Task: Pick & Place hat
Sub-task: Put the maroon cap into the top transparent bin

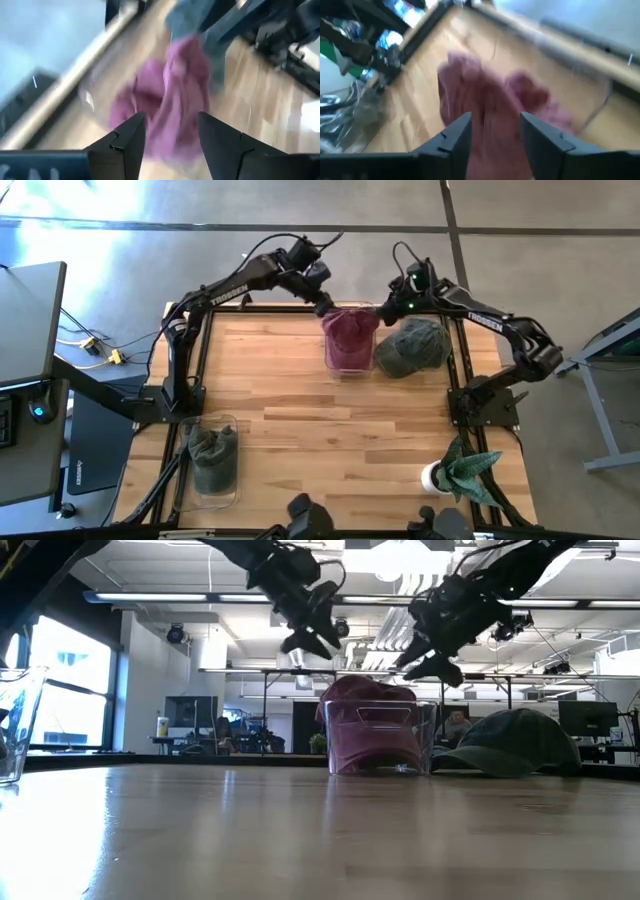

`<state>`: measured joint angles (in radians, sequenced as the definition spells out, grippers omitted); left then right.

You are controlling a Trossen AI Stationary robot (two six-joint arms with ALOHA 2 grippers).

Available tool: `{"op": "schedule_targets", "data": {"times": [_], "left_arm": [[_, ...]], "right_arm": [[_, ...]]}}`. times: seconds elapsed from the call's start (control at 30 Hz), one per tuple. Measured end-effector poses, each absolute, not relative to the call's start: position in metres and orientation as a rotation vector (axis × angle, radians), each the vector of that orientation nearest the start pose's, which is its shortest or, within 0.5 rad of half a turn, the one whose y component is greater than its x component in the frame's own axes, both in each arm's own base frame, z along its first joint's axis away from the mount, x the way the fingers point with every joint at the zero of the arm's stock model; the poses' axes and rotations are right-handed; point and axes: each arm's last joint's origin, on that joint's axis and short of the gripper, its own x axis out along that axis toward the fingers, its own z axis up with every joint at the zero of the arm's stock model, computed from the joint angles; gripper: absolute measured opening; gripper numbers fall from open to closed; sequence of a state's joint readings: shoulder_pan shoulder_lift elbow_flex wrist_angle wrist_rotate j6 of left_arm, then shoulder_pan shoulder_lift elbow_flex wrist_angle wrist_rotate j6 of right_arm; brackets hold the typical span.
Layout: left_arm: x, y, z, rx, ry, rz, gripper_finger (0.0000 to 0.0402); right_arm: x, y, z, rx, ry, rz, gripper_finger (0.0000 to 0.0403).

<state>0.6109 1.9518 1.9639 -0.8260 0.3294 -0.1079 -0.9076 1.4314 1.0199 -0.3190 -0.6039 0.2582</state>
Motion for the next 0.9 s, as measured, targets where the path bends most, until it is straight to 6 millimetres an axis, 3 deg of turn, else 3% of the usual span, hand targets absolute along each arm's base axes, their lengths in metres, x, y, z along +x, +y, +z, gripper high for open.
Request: {"op": "schedule_targets", "data": {"times": [0.13, 0.3, 0.47, 0.57, 0.77, 0.9], "left_arm": [[0.339, 0.239, 0.326, -0.603, 0.9, 0.349, 0.0133], [0.351, 0.245, 0.283, -0.647, 1.038, 0.416, 0.0057], [0.375, 0.246, 0.264, -0.635, 0.964, 0.397, 0.0005], [0.394, 0.243, 0.255, -0.604, 0.891, 0.378, 0.0011], [0.41, 0.228, 0.257, -0.445, 0.867, 0.409, 0.0014], [0.419, 0.224, 0.238, -0.348, 0.93, 0.449, 0.0014]], "right_arm": [[0.193, -0.224, 0.246, 0.838, 0.623, -0.435, 0.0093], [0.19, -0.227, 0.229, 0.836, 0.752, -0.624, 0.0011], [0.2, -0.235, 0.22, 0.822, 0.729, -0.6, 0.002], [0.209, -0.236, 0.214, 0.802, 0.712, -0.549, 0.0011], [0.219, -0.235, 0.208, 0.758, 0.72, -0.52, 0.0008], [0.22, -0.237, 0.203, 0.731, 0.734, -0.514, 0.0003]]}}
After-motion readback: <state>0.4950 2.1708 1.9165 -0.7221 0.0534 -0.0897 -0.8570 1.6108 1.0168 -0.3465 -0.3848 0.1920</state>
